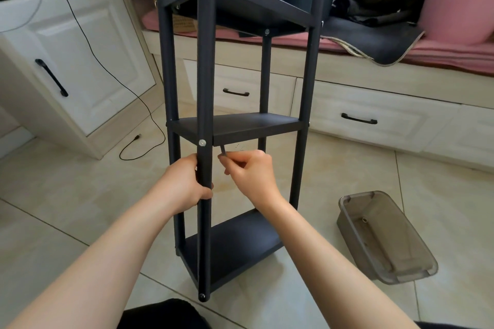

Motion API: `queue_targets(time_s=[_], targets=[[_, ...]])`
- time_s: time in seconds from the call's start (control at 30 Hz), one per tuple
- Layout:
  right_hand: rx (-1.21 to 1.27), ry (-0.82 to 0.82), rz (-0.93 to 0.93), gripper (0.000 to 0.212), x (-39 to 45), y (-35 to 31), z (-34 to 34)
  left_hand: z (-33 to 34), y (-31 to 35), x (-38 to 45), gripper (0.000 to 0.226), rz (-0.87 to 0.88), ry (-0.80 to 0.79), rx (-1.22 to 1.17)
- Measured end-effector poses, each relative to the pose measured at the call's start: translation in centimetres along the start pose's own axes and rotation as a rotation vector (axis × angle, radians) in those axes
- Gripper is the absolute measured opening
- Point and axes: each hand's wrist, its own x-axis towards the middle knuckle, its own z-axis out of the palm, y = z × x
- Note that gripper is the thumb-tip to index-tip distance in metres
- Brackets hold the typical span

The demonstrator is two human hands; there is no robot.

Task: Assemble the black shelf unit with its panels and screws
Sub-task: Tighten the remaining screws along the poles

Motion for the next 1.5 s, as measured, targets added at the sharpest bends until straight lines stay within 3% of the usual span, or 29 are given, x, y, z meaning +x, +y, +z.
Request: queue_targets(time_s=[0.5, 1.13, 1.5], targets=[[-0.102, 0.256, -0.329, 0.012, 0.4, 0.6, 2.2, -0.3, -0.2, 0.0, 0.063, -0.025, -0.029, -0.061], [0.067, 0.421, -0.265, 0.012, 1.0, 2.1, 5.9, 0.2, -0.7, 0.3, 0.065, 0.015, -0.021, -0.062], [0.114, 0.376, -0.258, 0.012, 1.2, 2.4, 5.2, 0.0, -0.7, 0.7, 0.053, 0.015, -0.012, -0.029]])
